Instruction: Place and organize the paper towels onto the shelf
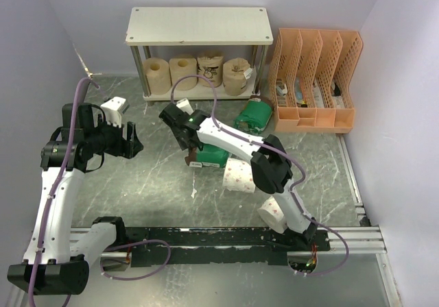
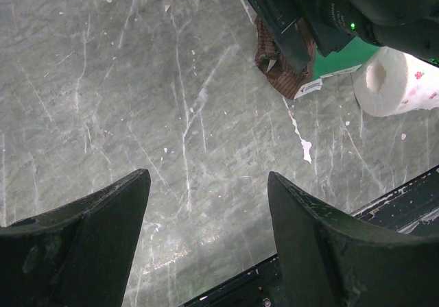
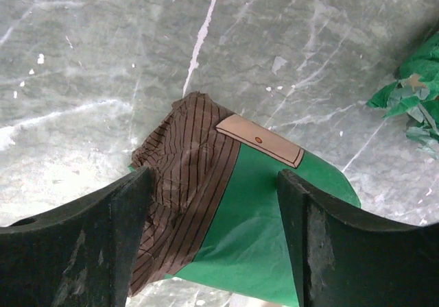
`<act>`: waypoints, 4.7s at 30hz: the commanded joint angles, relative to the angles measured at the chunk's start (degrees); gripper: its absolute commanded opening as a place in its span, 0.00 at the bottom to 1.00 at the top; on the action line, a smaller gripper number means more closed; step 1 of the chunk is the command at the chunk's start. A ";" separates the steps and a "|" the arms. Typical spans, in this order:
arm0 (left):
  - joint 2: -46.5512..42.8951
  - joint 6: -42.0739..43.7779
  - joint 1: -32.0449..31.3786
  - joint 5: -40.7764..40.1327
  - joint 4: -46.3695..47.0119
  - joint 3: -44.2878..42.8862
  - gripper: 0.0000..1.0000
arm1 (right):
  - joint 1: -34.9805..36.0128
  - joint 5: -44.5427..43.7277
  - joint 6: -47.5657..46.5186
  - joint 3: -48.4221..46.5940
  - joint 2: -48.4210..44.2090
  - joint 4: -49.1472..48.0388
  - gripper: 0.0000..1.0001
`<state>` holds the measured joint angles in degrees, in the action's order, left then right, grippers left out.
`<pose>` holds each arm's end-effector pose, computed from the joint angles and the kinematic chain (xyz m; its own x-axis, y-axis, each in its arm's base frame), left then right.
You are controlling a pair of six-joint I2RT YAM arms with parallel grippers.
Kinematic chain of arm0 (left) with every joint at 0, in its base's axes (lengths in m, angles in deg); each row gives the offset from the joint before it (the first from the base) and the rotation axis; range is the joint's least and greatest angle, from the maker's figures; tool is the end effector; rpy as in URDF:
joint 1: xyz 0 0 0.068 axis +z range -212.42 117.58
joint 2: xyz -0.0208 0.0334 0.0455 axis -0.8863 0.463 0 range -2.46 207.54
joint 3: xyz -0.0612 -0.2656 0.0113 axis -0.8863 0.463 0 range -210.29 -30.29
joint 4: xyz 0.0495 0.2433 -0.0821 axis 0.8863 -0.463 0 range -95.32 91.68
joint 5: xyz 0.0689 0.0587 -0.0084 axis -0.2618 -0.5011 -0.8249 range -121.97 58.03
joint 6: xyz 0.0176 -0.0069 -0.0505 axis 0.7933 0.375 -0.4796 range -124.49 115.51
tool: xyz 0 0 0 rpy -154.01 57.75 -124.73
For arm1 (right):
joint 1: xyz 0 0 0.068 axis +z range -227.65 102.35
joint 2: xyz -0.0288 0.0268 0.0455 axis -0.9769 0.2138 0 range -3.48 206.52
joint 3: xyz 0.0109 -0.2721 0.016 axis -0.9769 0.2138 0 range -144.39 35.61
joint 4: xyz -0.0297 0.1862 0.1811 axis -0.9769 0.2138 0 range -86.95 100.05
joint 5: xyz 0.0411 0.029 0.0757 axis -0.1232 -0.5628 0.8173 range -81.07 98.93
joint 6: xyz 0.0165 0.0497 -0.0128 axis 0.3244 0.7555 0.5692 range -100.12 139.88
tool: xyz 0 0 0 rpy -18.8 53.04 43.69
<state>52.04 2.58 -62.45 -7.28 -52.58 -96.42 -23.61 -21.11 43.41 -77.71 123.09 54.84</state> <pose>0.1728 -0.0149 0.3646 -0.6342 0.1122 -0.7650 0.3888 0.9015 -0.1901 0.2926 0.3730 0.2328 -0.7182 -0.4016 -0.5682 -0.3162 0.9158 -0.2477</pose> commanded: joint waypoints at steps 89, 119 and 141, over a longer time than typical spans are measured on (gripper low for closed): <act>0.35 -0.48 1.21 -1.13 1.27 0.29 0.80 | -49.46 56.71 60.49 -15.92 -4.16 -76.74 0.00; 0.83 -0.31 1.55 -0.58 1.26 0.22 0.80 | -51.84 40.49 45.05 -15.34 -12.61 -65.85 1.00; 1.20 0.00 1.61 -0.01 1.59 0.56 0.80 | -31.01 16.87 -23.29 64.75 -57.36 -48.20 0.99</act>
<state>53.18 2.56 -61.44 -8.20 -52.32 -96.20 -54.50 0.14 30.10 -16.75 67.13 6.82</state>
